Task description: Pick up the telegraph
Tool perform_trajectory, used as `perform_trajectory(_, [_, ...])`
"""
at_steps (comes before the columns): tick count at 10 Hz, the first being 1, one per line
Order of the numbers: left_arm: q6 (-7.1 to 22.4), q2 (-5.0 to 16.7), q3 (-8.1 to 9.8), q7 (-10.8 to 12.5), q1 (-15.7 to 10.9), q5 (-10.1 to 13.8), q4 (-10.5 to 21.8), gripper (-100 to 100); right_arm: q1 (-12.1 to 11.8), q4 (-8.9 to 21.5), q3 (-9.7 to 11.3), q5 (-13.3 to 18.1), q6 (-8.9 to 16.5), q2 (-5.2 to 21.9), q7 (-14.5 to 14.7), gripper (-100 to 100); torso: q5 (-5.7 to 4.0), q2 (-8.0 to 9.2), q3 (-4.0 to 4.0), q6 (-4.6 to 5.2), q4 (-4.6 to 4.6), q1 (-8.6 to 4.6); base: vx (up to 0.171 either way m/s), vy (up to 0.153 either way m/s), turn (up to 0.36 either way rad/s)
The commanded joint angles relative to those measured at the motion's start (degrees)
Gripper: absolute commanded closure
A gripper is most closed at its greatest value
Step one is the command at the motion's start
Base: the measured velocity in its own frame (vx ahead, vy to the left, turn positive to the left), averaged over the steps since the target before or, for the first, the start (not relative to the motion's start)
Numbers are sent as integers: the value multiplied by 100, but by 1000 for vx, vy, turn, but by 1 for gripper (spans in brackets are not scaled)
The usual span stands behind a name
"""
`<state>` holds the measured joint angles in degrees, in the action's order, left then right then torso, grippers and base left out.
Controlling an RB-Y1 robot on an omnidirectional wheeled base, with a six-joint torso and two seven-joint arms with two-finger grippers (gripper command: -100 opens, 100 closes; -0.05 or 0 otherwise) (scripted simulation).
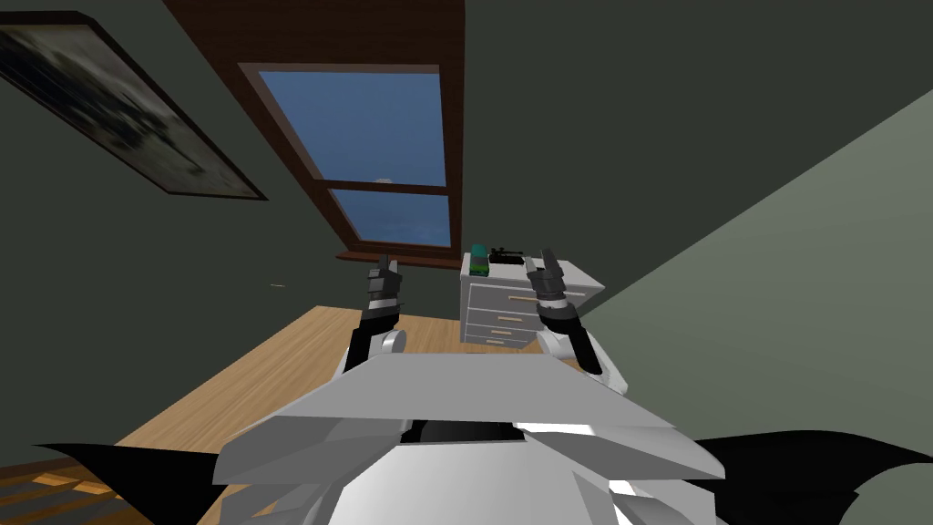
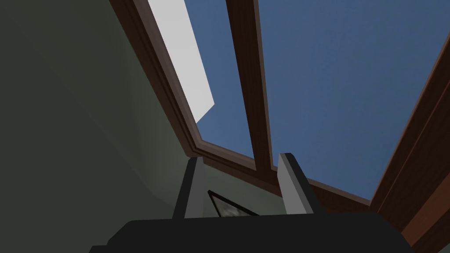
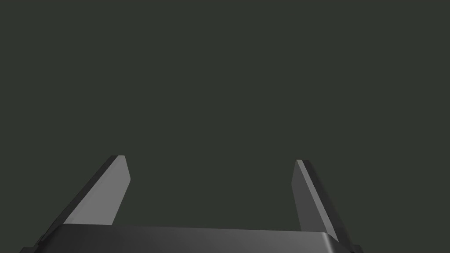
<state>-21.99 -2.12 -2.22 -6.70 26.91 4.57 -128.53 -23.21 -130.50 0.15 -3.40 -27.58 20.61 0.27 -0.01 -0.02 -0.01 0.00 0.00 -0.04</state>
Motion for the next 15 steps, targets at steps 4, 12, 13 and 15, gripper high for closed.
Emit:
perform_trajectory(4, [0, 0, 0, 0, 0, 0, 0, 0, 292, 176, 119, 71, 32, 734, 113, -100, 0, 0, 0, 0, 0, 1, 1, -6, 1])
perform_trajectory(12, [0, 0, 0, 0, 0, 0, 0, 0, 594, 382, 249, 149, 58, 1897, 234, -100, 0, 0, 0, 0, 0, 1, 0, -4, 6])
perform_trajectory(13, [0, 0, 0, 0, 0, 0, 0, 0, 747, 494, 320, 192, 70, 2105, 298, -100, 0, 1, 1, 1, 0, 2, 0, -4, 21])
perform_trajectory(15, [0, 0, 0, 0, 0, 0, 0, 0, 747, 494, 320, 192, 70, 2384, 298, -100, 0, 1, 0, 1, 0, 2, 0, -3, 8])
